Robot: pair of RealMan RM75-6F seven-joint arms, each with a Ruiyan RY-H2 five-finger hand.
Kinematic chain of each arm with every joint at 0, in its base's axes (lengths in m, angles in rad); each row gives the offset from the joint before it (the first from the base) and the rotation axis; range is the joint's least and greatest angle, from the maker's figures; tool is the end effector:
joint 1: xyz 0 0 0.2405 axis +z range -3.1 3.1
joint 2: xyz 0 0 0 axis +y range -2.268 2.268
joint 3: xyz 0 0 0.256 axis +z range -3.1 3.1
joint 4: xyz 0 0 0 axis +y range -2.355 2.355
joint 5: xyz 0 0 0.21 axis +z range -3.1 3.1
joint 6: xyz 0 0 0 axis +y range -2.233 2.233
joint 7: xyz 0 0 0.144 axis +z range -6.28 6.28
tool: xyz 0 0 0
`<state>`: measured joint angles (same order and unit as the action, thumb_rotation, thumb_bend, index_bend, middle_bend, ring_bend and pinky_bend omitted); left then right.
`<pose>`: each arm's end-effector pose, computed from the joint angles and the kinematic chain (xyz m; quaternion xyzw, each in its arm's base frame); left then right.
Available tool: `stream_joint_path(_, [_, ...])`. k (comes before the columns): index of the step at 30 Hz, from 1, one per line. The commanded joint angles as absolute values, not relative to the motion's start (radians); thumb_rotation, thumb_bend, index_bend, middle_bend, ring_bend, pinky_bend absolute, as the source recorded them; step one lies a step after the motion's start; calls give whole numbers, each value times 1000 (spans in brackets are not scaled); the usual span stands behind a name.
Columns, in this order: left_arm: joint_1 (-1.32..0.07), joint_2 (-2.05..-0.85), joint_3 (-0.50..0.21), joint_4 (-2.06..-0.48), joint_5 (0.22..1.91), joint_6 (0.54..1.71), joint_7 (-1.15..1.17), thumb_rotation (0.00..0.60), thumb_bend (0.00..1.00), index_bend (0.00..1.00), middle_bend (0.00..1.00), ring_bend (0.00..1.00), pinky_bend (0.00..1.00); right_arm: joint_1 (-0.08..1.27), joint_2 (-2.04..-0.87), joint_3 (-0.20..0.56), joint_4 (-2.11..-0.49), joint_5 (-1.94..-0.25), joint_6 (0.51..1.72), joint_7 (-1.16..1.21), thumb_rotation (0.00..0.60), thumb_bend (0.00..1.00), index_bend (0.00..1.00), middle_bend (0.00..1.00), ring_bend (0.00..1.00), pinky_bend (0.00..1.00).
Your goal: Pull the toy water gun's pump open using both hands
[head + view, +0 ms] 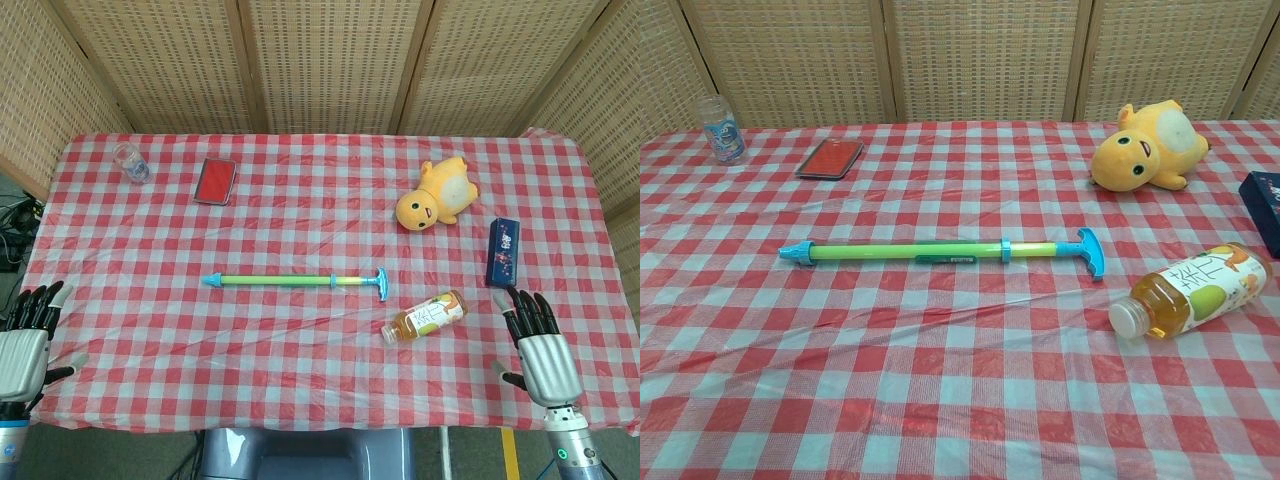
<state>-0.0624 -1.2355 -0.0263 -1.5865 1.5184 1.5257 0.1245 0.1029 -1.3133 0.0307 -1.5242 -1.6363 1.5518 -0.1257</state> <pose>-0.3057 0.1687 0.1252 -0.5993 -0.3763 -0.3800 0.5957 -0.2841 -0.1803 0.1043 0.6277 -0.3317 0.4282 0.5591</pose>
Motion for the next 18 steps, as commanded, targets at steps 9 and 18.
stream_joint_path(9, [-66, -1232, -26, -1602, 1516, 1519, 148, 600, 20, 0, 0, 0, 0, 102, -1310, 28, -1531, -1638, 1548, -128, 600, 156, 0, 0, 0, 0])
stream_joint_path(18, [-69, -1235, -27, -1596, 1509, 1509, 144, 600, 21, 0, 0, 0, 0, 104, -1316, 28, -1526, -1634, 1538, -131, 600, 156, 0, 0, 0, 0])
